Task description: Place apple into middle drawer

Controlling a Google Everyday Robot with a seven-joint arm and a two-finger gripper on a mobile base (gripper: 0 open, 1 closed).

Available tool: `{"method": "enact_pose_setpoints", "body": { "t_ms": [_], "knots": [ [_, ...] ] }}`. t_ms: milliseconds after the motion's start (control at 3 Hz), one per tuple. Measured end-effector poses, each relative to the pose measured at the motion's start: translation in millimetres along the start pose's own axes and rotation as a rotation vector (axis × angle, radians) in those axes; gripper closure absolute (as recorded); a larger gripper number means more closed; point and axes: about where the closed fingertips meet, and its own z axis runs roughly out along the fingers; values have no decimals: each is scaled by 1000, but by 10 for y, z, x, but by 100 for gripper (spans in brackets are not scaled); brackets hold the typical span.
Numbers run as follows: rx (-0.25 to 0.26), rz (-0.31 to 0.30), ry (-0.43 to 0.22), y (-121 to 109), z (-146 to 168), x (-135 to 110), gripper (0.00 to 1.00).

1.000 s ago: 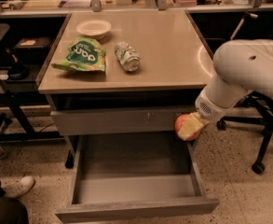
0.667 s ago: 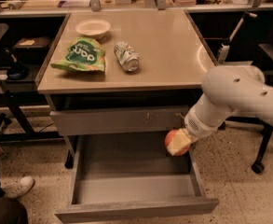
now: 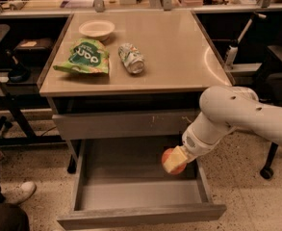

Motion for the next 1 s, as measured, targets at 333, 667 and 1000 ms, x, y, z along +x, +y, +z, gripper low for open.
{"method": "enact_pose_setpoints", "body": {
  "t_ms": [333,667,1000],
  "knots": [
    [-45,43,-3,34,374,16,100],
    [-69,106,-32,-46,752,-90,100],
    [-73,152,-34,-77,1095,-170,100]
  ]
}}
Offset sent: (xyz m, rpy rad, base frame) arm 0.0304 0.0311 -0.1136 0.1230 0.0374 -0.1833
